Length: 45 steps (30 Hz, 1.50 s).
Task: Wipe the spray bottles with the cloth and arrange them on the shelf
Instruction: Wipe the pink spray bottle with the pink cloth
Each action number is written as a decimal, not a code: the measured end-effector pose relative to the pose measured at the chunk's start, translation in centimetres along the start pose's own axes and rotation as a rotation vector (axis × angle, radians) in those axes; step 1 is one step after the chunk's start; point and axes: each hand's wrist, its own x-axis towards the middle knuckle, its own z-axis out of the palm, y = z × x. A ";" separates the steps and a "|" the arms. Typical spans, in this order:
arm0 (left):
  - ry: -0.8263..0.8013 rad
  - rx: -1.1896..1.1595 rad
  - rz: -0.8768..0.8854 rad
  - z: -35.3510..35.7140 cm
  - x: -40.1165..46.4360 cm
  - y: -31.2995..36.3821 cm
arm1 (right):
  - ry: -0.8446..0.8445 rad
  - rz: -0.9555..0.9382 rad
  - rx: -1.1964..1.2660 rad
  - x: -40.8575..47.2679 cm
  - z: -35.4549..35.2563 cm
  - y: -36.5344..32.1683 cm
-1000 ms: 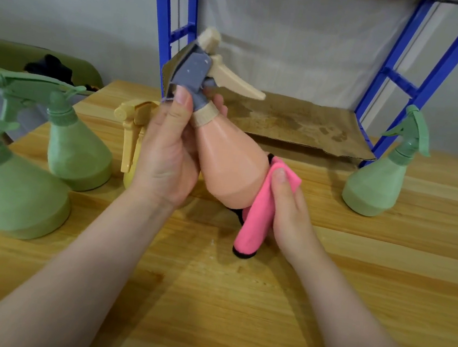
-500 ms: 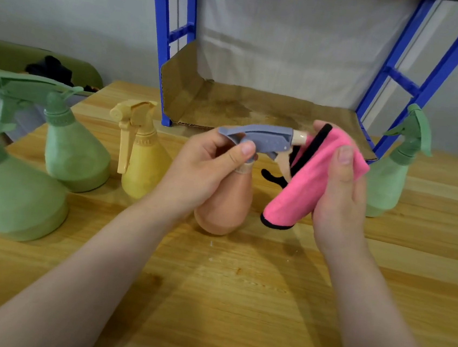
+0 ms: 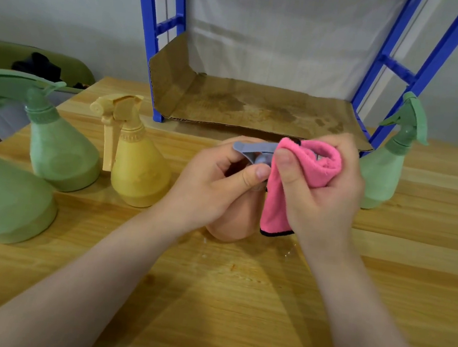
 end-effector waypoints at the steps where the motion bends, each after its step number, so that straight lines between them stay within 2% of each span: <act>1: -0.001 0.005 0.008 0.1 0.0 0.0 | 0.019 -0.016 -0.028 0.0 0.0 0.0; 8: 0.022 0.009 0.022 0.7 0.0 -0.1 | 0.094 0.005 -0.099 0.4 0.0 0.4; 12: 0.029 0.016 0.021 0.8 0.1 -0.1 | 0.135 0.133 0.076 0.3 0.6 -0.1; 14: 0.061 -0.052 -0.027 0.4 0.1 -0.1 | 0.089 0.182 0.153 -0.1 1.1 -0.1; 17: 0.082 -0.158 -0.065 0.1 0.2 -0.3 | 0.002 0.183 0.083 -0.5 1.3 0.2; 22: 0.089 -0.209 -0.081 0.3 0.1 -0.4 | -0.037 0.113 -0.050 -0.3 0.9 0.3; 27: 0.086 -0.197 -0.092 0.1 0.1 -0.4 | -0.108 0.164 -0.100 0.0 0.5 0.3; 29: 0.089 -0.199 -0.095 0.1 0.1 -0.4 | -0.181 0.254 -0.037 0.3 0.3 0.3; 33: 0.104 -0.276 -0.134 -0.2 0.1 -0.5 | -0.463 0.528 0.245 1.3 -0.7 -0.5; 36: 0.096 -0.324 -0.167 -0.3 0.1 -0.3 | -0.599 0.698 0.453 1.6 -1.4 -0.7; 42: 0.055 -0.408 -0.208 -0.5 -0.1 -0.3 | -0.694 0.808 0.614 1.6 -1.8 -1.1; 45: 0.054 -0.442 -0.226 -0.7 0.0 -0.3 | -0.794 0.868 0.796 1.6 -1.9 -1.2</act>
